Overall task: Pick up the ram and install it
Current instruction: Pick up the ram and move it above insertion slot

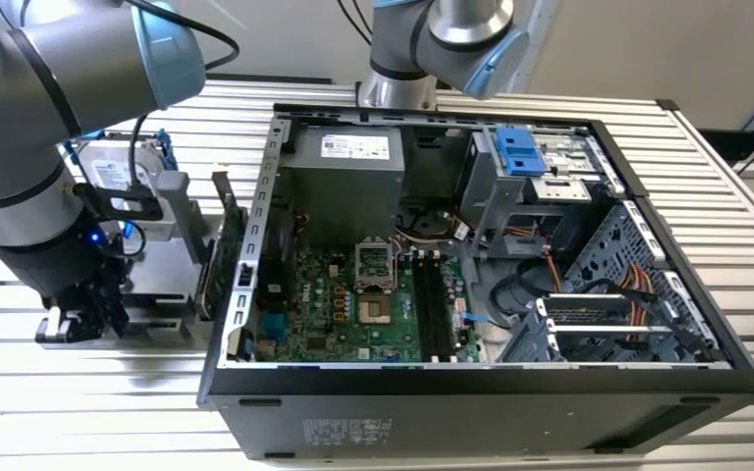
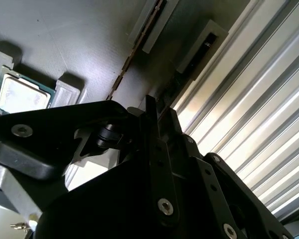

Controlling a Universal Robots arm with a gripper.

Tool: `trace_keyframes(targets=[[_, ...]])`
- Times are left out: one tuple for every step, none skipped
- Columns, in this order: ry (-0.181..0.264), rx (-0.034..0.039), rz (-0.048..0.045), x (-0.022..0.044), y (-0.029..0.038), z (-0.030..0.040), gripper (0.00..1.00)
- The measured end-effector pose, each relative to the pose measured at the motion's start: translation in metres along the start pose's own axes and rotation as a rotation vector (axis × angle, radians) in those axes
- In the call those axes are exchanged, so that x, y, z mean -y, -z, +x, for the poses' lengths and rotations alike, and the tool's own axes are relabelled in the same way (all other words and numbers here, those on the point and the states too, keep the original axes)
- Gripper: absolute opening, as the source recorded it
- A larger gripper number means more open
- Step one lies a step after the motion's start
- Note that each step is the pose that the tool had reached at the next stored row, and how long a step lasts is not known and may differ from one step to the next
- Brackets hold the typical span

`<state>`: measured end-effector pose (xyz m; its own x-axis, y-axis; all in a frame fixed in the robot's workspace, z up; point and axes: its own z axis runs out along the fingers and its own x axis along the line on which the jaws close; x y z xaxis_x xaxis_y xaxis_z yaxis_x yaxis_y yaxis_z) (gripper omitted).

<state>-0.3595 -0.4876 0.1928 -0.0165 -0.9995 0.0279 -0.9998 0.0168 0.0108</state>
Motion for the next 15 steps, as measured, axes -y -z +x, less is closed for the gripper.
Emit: trace_keyframes(targets=[[0.003,0.0001,0.0001,0.0000,0.0000,0.0000,1.00],[0.007,0.0000,0.0002,0.0000,0.0000,0.0000,1.00],[0.010,0.0000,0.0003,0.0000,0.0000,0.0000,1.00],[0.011,-0.0001,0.0003,0.0000,0.0000,0.0000,1.00],[0.011,-0.0001,0.0004,0.0000,0.0000,0.0000,1.00],[0.011,-0.0001,0.0003,0.0000,0.0000,0.0000,1.00],[0.012,-0.0001,0.0003,0.0000,0.0000,0.0000,1.00],[0.012,-0.0001,0.0003,-0.0001,0.0000,0.0001,1.00],[0.011,-0.0001,0.0003,-0.0001,-0.0001,0.0003,1.00],[0.011,-0.0001,0.0003,-0.0001,-0.0001,0.0006,1.00],[0.012,-0.0001,0.0004,0.0000,-0.0001,0.0007,1.00],[0.011,-0.0001,0.0004,0.0000,-0.0001,0.0007,1.00],[0.011,-0.0001,0.0004,0.0000,-0.0002,0.0007,1.00],[0.011,-0.0001,0.0004,0.0000,-0.0002,0.0008,1.00],[0.012,-0.0001,0.0004,0.0000,-0.0002,0.0009,1.00]])
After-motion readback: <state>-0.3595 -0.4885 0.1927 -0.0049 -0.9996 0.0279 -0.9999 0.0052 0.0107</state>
